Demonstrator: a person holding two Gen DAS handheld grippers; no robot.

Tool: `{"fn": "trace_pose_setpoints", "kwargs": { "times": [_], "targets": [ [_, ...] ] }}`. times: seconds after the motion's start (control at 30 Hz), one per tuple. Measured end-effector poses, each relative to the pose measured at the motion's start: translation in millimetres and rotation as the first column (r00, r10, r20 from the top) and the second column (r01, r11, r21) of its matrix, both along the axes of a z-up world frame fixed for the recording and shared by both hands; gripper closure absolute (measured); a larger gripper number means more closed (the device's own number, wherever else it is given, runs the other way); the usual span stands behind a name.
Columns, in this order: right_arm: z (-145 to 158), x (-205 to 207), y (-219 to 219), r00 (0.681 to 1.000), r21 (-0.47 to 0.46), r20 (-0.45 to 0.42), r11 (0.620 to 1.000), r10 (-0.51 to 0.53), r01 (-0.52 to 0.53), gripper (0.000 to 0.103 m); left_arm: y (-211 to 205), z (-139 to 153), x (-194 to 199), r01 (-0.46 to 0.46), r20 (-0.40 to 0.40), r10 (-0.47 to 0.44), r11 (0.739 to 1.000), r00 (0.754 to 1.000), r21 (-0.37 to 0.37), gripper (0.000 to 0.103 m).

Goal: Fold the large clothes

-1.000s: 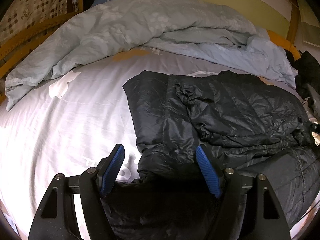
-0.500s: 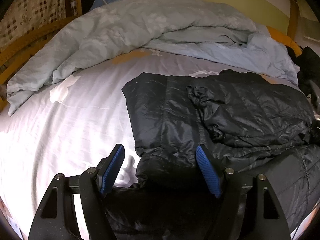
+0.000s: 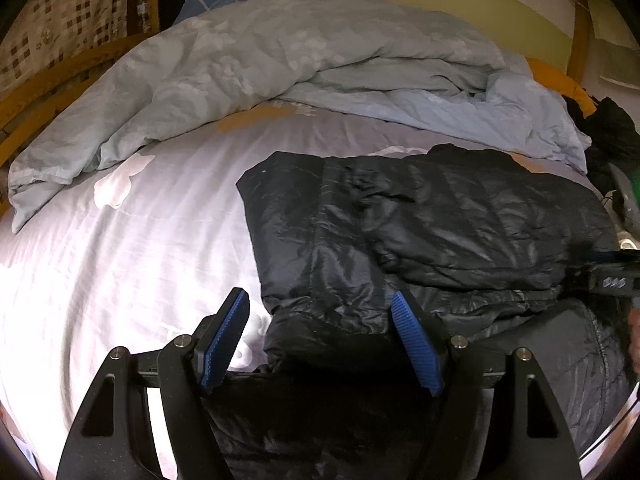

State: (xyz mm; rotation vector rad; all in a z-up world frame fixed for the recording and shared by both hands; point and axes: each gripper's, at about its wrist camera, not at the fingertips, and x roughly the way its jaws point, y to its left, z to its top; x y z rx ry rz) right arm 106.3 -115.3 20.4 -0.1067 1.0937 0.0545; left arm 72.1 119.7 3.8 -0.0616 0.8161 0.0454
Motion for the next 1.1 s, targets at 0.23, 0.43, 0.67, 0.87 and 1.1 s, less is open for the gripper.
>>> {"fn": "trace_pose_setpoints", "kwargs": {
  "times": [0.23,0.43,0.67,0.87,1.1],
  "targets": [
    [3.3,-1.9,38.9,0.993,-0.041,0.019,0.993,0.115,-0.114,0.033,-2.1,9.3,-9.0,0.013,0.034,-0.013,1.000,0.999,-0.003,0.030],
    [44.3,-23.6,13.1,0.987,0.114,0.146,0.990,0.069,-0.086,0.027,2.8,19.7,-14.6,0.008,0.095,-0.005,1.000,0.995,-0.028,0.030],
    [79.3,-89.5,-30.1,0.900,-0.009,0.434,0.999,0.038,-0.037,0.018,-5.0,38.2,-37.1,0.006,0.186,0.000,1.000,0.982,-0.029,0.030],
    [85.6,-152.5,-70.0,0.854,-0.035,0.518,0.999,0.054,-0.042,0.017,-24.6,68.0,-80.0,0.025,0.339,-0.027,1.000,0.940,0.012,0.008],
    [69.9,-214.5,-94.3,0.819,0.001,0.573,0.999,0.036,-0.044,0.006,-53.7,51.5,-115.7,0.098,0.353,-0.090,0.995,0.931,-0.004,0.000]
  ]
}}
